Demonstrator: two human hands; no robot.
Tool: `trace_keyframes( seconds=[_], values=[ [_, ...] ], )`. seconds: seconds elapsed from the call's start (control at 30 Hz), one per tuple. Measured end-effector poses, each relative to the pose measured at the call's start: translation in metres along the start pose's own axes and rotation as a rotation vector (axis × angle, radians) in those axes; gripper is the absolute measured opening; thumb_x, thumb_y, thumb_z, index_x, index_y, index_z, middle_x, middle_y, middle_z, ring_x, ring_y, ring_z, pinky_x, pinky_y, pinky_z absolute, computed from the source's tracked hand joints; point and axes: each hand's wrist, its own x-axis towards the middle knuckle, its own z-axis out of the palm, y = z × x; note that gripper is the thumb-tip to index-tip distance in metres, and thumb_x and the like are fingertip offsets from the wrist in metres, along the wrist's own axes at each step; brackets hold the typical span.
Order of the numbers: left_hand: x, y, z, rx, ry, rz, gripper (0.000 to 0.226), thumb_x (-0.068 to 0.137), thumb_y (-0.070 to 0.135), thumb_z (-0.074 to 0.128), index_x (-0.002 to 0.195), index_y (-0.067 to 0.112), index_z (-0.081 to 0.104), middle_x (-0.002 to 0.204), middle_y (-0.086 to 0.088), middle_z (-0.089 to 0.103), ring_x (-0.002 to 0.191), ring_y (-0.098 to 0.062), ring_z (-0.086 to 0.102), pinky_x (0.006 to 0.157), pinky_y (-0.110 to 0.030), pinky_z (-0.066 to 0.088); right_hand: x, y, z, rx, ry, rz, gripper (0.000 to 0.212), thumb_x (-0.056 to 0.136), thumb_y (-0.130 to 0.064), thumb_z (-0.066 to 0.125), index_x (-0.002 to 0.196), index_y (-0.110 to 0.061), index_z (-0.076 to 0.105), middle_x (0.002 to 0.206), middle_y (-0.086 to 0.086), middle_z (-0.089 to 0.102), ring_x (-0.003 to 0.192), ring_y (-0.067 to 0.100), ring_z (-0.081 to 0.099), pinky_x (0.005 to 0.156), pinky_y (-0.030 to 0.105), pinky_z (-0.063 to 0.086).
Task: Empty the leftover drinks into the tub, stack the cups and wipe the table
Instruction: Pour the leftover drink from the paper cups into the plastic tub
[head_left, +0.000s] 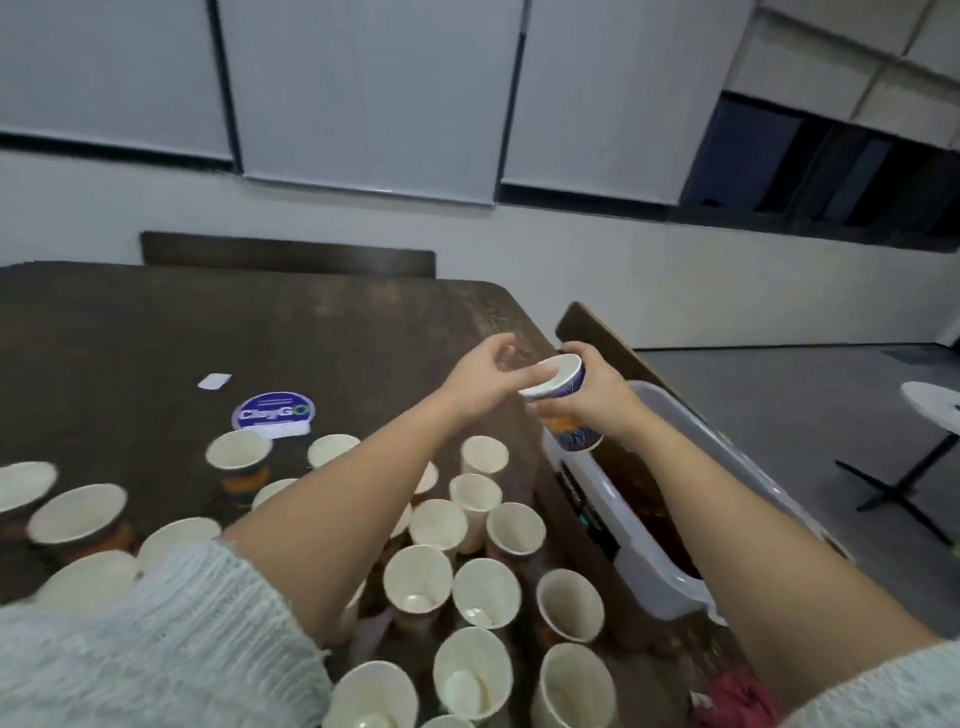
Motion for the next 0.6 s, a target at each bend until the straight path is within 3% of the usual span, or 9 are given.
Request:
trace_keyframes(
  seconds=[0.1,0.37,0.5,0.6],
  values=[
    [-0.03,-0.006,-0.077,0.108,0.08,-0.021,0.084,0.08,0.041,0.074,0.147,0.013,0.032,0.148,-0.005,0.042,0.131,-0.02,0.044,0.1,-0.029,0.04,0.003,-0.067,0.067,0.016,-0.084,-0.132,0.116,0.067,-0.03,0.088,0.154,-0.026,0.011,0.149,0.005,0.041,0.131,0.023,0.046,0.104,0.037,0.043],
    [-0.157,-0.044,-0.296,0.218,0.283,-0.154,0.085,0.078,0.035,0.077,0.148,0.015,0.032,0.139,-0.003,0.051,0.121,-0.016,0.052,0.091,-0.025,0.046,-0.017,-0.237,0.262,0.192,-0.358,-0.344,0.125,0.07,-0.018,0.087,0.154,-0.033,-0.004,0.151,0.007,0.039,0.134,0.027,0.044,0.108,0.045,0.041],
    [-0.221,-0.069,-0.39,0.227,0.394,-0.244,0.084,0.078,0.035,0.078,0.146,0.014,0.034,0.127,-0.002,0.06,0.113,-0.016,0.059,0.096,-0.034,0.05,-0.034,-0.299,0.352,0.233,-0.535,-0.407,0.122,0.073,-0.019,0.085,0.154,-0.034,-0.004,0.151,0.003,0.036,0.135,0.024,0.044,0.105,0.036,0.04],
    [-0.268,-0.088,-0.455,0.306,0.457,-0.328,0.08,0.078,0.034,0.077,0.144,0.015,0.036,0.124,-0.002,0.061,0.113,-0.019,0.059,0.092,-0.032,0.05,-0.048,-0.339,0.418,0.25,-0.659,-0.432,0.12,0.072,-0.022,0.086,0.154,-0.032,-0.001,0.149,0.002,0.037,0.128,0.018,0.046,0.098,0.026,0.045]
  ],
)
